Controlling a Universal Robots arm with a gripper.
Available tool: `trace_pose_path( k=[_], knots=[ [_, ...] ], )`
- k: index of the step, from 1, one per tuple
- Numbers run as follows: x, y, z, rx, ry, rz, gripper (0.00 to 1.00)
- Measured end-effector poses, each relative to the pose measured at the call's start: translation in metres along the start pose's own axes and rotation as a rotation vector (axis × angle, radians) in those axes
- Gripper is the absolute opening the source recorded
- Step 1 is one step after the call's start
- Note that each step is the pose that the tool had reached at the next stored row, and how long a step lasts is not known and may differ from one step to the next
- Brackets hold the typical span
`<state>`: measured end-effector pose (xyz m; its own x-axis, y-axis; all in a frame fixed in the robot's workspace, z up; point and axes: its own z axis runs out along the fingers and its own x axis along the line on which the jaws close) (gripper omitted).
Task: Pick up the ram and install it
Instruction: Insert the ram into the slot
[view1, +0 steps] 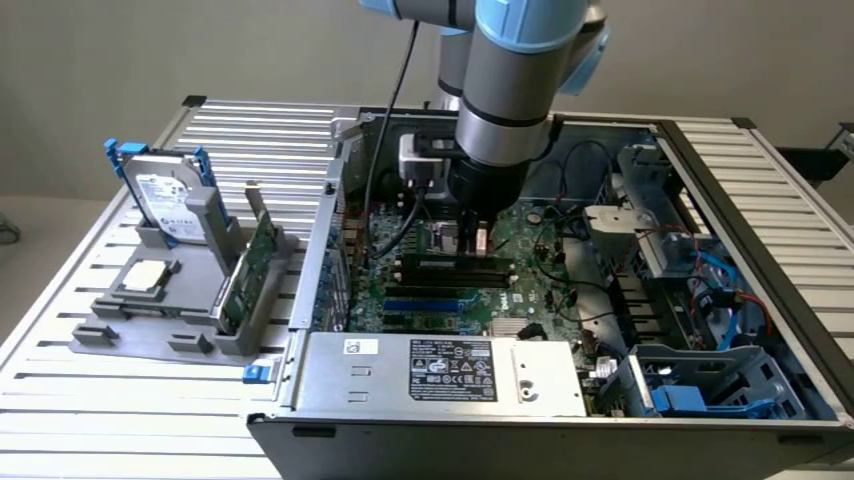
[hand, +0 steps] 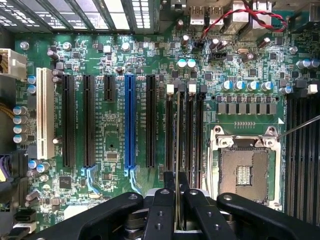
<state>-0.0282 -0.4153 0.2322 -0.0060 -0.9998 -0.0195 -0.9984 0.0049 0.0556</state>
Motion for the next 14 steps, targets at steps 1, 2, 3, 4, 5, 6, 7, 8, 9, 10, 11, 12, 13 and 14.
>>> trace_pose_path(
  k=[1,2,3,4,5,6,7,8,9,10,11,12,13,14],
  knots=[
    [0.0000,0.0001,0.0007,0.0016,-0.0001,0.000,0.14],
    [0.0000,0.0002,0.0016,0.0033,0.0000,0.000,0.14],
    [0.0000,0.0002,0.0023,0.0049,0.0002,0.000,0.14],
    [0.0001,0.0002,0.0029,0.0063,0.0004,0.000,0.14],
    [0.0001,0.0001,0.0034,0.0072,0.0007,-0.001,0.14],
    [0.0001,0.0001,0.0036,0.0075,0.0013,-0.001,0.14],
    [0.0001,0.0002,0.0037,0.0076,0.0024,-0.001,0.14],
    [0.0000,0.0002,0.0038,0.0076,0.0040,-0.002,0.14],
    [0.0001,0.0002,0.0039,0.0077,0.0060,-0.002,0.14],
    [0.0001,0.0002,0.0040,0.0077,0.0083,-0.003,0.14],
    [0.0001,0.0002,0.0041,0.0078,0.0105,-0.003,0.14],
    [0.0001,0.0002,0.0043,0.0079,0.0124,-0.004,0.14],
    [0.0001,0.0002,0.0044,0.0079,0.0142,-0.005,0.14],
    [0.0001,0.0002,0.0044,0.0078,0.0157,-0.006,0.14]
  ],
)
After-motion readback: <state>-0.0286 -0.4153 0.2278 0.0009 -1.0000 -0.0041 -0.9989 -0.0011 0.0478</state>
